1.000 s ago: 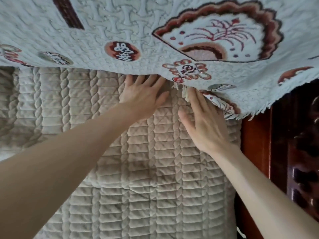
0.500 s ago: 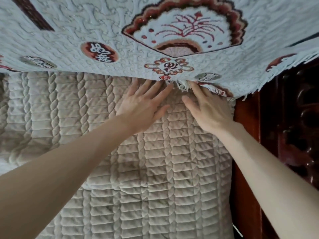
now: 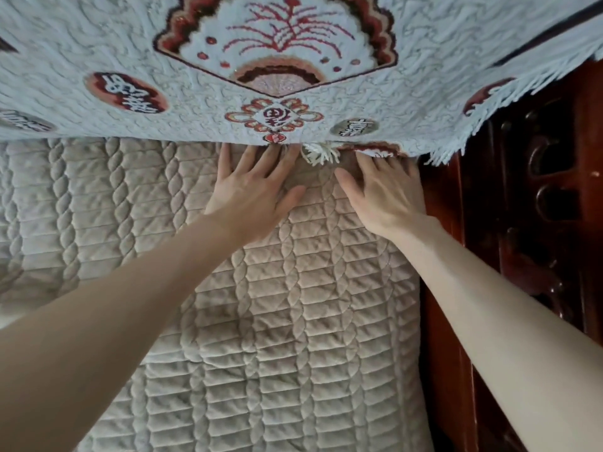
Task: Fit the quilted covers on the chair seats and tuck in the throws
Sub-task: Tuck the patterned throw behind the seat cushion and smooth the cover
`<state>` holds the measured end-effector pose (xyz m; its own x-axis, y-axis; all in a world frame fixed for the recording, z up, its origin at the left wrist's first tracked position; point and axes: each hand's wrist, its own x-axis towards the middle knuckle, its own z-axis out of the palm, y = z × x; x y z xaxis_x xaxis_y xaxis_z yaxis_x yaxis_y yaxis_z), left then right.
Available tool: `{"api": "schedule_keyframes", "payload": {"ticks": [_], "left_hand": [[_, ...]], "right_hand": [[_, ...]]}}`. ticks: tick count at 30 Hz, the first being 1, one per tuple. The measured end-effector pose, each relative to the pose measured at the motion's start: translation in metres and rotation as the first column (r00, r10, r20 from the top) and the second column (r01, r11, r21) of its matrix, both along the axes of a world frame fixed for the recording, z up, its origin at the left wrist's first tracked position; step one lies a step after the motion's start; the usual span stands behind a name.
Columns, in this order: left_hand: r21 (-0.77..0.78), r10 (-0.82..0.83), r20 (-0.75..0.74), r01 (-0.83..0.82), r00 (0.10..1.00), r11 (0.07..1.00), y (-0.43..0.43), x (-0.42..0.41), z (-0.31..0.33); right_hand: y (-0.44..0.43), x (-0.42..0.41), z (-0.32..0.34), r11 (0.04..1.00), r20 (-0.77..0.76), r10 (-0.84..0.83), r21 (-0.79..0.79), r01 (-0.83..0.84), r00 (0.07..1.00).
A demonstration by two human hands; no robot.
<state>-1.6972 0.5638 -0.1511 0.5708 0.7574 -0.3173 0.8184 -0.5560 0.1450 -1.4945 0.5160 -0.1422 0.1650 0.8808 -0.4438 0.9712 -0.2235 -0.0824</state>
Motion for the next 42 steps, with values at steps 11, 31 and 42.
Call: {"api": "schedule_keyframes", "payload": {"ticks": [11,31,42], "left_hand": [[0.001,-0.109,0.076,0.109,0.991,0.994,-0.001,0.005,0.013],[-0.101,-0.073,-0.031,0.069,0.997,0.992,0.01,0.055,0.014],[0.049,-0.052,0.035,0.05,0.998,0.998,-0.002,0.042,0.002]], "right_hand": [[-0.01,0.008,0.004,0.993,-0.066,-0.017,0.116,0.025,0.998],[0.003,0.032,0.0,0.992,-0.224,-0.063,0.091,0.085,0.973],[0.008,0.03,-0.008,0.991,-0.153,-0.072,0.103,0.089,0.986]]}}
